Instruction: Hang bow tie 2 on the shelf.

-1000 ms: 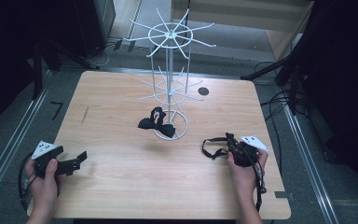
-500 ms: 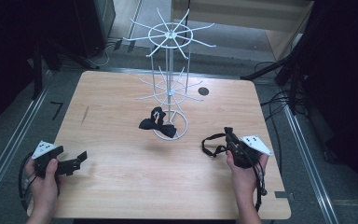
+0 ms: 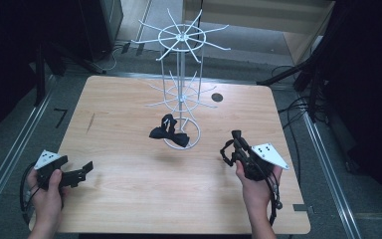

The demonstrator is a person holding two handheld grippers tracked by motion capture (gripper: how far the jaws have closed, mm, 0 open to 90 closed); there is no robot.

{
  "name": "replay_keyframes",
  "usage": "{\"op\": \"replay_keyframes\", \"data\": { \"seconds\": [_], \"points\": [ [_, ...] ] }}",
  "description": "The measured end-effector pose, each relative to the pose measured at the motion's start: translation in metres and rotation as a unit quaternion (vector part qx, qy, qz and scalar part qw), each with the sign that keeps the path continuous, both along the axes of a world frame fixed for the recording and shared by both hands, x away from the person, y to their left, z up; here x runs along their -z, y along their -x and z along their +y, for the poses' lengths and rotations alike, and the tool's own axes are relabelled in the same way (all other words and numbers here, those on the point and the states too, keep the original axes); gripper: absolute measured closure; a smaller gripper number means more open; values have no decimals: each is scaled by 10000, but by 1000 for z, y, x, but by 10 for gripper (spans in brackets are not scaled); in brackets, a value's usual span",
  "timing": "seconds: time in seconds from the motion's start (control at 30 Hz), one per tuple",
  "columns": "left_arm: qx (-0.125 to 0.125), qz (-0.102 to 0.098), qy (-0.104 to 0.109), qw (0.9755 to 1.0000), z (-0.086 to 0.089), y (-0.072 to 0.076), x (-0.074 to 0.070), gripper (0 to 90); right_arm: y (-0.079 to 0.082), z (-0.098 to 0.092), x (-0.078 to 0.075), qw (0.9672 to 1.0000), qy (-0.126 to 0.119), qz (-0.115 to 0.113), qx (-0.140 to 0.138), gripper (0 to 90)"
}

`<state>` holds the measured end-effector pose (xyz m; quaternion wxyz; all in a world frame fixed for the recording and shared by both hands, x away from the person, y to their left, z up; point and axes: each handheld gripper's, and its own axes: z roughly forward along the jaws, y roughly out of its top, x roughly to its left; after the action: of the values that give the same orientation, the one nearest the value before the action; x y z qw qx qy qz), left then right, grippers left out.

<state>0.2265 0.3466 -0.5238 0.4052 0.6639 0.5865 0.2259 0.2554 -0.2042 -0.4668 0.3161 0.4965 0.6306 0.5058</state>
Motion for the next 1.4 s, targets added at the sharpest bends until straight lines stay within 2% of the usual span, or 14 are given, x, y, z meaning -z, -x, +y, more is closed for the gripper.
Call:
{"op": "replay_keyframes", "data": {
  "seconds": [0.27, 0.6, 0.83, 1.03, 1.23, 1.4],
  "points": [
    [-5, -2, -15, 10000, 0, 0, 0, 0, 6, 11, -15, 9995, -37, -202, -241, 785],
    [-19, -24, 14, 10000, 0, 0, 0, 0, 11, 23, -27, 9985, -93, -281, -465, 785],
    [-21, -25, 24, 10000, 0, 1, 0, 0, 16, 29, -41, 9974, 16, -430, -574, 784],
    [-22, -22, 45, 10000, 1, 0, 0, 0, 18, 38, -52, 9963, 17, -510, -697, 784],
    [-35, -30, 52, 10000, 1, 0, 0, 0, 22, 47, -58, 9951, 98, -600, -786, 783],
    [-35, -26, 44, 10000, 1, 1, 0, 0, 23, 51, -63, 9944, 52, -631, -842, 783]
  ]
}}
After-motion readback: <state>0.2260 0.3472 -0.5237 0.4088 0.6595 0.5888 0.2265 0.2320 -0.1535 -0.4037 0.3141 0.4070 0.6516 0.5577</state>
